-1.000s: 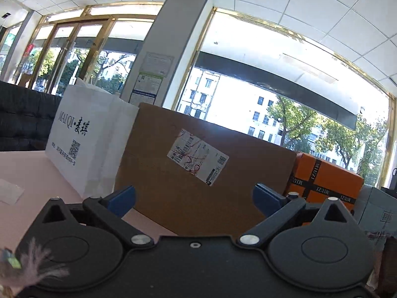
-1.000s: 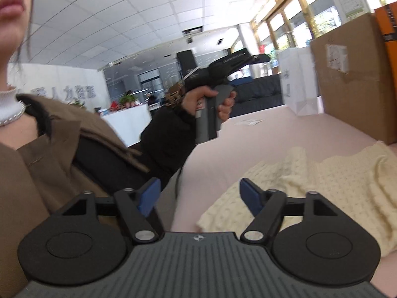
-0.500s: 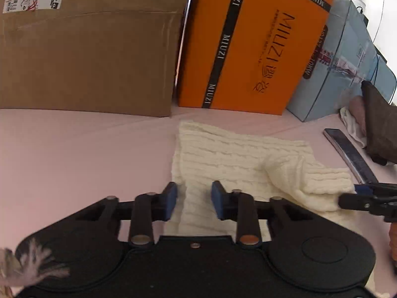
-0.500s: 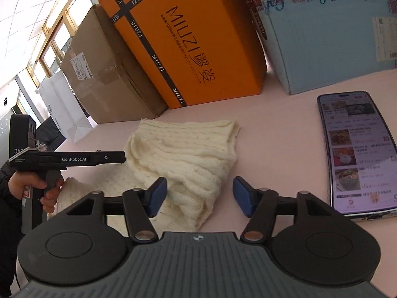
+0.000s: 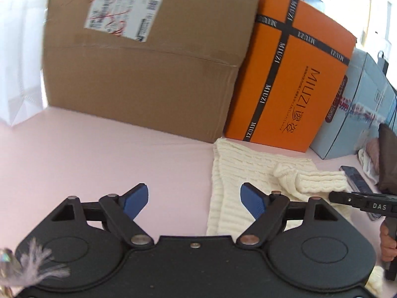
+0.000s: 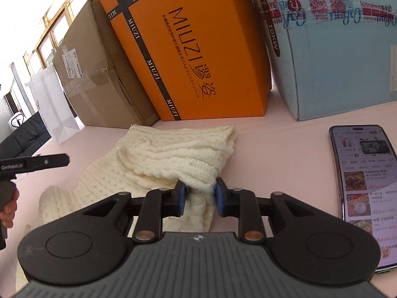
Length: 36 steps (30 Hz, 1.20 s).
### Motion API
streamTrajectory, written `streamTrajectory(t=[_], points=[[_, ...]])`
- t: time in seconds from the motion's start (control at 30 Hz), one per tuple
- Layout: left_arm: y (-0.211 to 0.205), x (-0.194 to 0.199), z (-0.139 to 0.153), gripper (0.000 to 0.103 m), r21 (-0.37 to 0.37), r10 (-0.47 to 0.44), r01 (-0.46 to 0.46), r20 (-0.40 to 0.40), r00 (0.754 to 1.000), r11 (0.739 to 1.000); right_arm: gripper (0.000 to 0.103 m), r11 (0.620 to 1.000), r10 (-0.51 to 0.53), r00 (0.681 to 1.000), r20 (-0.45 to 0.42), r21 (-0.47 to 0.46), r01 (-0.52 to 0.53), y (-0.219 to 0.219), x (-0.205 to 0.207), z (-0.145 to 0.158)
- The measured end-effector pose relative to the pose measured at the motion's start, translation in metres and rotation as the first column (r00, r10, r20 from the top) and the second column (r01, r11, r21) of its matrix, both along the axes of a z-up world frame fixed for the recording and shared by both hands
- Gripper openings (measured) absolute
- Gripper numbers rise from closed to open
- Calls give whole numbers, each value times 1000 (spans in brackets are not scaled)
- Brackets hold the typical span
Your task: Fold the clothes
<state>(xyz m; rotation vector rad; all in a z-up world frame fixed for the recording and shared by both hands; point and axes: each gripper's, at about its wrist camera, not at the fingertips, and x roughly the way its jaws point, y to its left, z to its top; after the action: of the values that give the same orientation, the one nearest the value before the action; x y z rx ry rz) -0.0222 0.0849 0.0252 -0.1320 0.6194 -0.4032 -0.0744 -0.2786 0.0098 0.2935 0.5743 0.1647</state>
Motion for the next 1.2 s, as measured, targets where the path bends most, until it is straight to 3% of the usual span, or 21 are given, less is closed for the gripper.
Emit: streamTrajectory(t=[0.1, 0.2, 0.33, 0.43, 0.57, 0.7, 0.8, 0.9, 0.97, 1.03, 1.1, 1.2], points=[[21, -38, -11, 82, -50, 16, -19, -59, 998, 999, 46, 999, -42, 999, 19, -31, 42, -2, -9, 11], [28, -65, -28, 79, -81, -1, -9, -111, 994, 997, 54, 996, -69, 995, 69, -49, 72, 3, -20, 23], [15, -90, -32, 17, 0, -102, 103, -47, 994, 995, 58, 998, -14, 991, 134, -66, 22, 16, -42, 31], [25, -103, -30, 12, -83, -175, 169, -71, 982, 982, 64, 996, 68, 985, 161, -75, -57, 25, -57, 33], [35, -133, -31, 11, -70, -229, 222, -104, 968, 972, 64, 990, 137, 976, 169, -44, -131, 22, -73, 35], [40, -157, -26, 13, -48, -272, 269, -84, 958, 962, 64, 975, 221, 962, 163, -21, -220, 22, -88, 35], [42, -155, -20, 13, -47, -219, 218, -36, 975, 975, 64, 945, 326, 934, 148, -34, -325, 34, -100, 33], [41, -144, -15, 16, -62, -146, 147, 26, 989, 987, 64, 908, 416, 902, 117, -107, -405, 50, -110, 26], [32, -133, -14, 21, -117, -108, 115, 57, 992, 987, 62, 878, 469, 878, 92, -153, -453, 60, -115, 22], [24, -122, -18, 29, -203, -85, 95, 60, 995, 974, 55, 886, 447, 893, 58, -169, -432, 63, -108, 13], [14, -112, -24, 37, -261, -89, 93, 27, 996, 961, 29, 894, 431, 901, 44, -158, -419, 61, -102, 6], [3, -102, -31, 47, -269, -106, 100, -7, 994, 958, 21, 889, 453, 887, 92, -117, -442, 53, -108, 9]])
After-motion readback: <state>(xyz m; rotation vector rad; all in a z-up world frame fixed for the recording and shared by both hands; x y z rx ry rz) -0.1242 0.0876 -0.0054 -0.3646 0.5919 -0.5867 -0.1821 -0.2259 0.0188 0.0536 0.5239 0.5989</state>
